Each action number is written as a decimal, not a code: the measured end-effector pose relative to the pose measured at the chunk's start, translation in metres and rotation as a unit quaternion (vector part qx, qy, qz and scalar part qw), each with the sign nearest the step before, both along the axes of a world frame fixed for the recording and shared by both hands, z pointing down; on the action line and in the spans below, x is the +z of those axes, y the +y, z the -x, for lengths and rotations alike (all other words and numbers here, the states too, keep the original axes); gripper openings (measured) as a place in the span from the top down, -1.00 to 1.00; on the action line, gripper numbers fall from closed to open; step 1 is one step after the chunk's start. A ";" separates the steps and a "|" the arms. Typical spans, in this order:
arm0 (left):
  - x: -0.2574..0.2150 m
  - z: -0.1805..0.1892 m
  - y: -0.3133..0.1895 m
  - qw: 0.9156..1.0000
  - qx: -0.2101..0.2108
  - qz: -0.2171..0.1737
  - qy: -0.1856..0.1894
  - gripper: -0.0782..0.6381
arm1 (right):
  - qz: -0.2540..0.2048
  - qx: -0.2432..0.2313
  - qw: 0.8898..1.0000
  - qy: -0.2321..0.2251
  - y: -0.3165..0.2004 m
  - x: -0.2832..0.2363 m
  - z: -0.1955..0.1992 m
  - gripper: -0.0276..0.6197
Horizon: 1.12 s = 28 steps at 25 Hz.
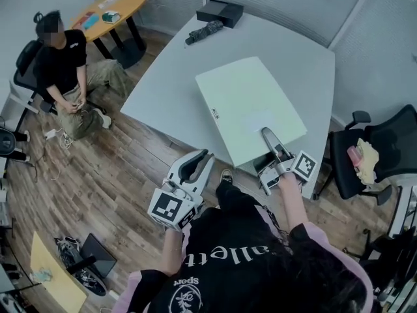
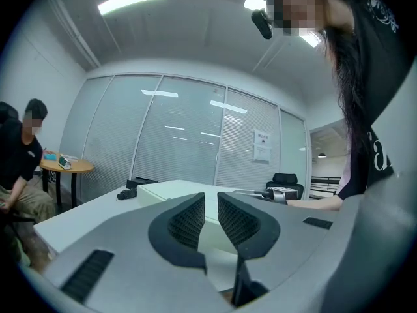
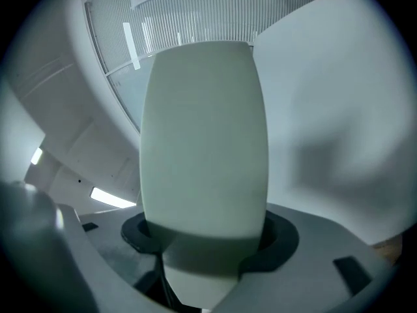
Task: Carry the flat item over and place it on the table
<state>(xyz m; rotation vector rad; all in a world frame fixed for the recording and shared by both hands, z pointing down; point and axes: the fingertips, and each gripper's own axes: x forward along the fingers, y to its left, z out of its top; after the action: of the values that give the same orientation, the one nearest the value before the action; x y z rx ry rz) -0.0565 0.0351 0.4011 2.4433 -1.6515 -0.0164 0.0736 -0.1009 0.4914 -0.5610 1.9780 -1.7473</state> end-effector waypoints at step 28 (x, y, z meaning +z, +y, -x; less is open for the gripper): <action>0.013 0.029 -0.176 0.998 0.018 0.055 -0.029 0.57 | 0.063 0.048 0.996 0.043 -0.261 0.070 0.050 -0.01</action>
<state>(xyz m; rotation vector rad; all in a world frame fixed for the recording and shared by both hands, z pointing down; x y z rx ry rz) -0.0850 -0.1410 0.4141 2.4127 -1.5851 0.1472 0.0235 -0.3615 0.5613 -0.7738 1.8737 -1.8244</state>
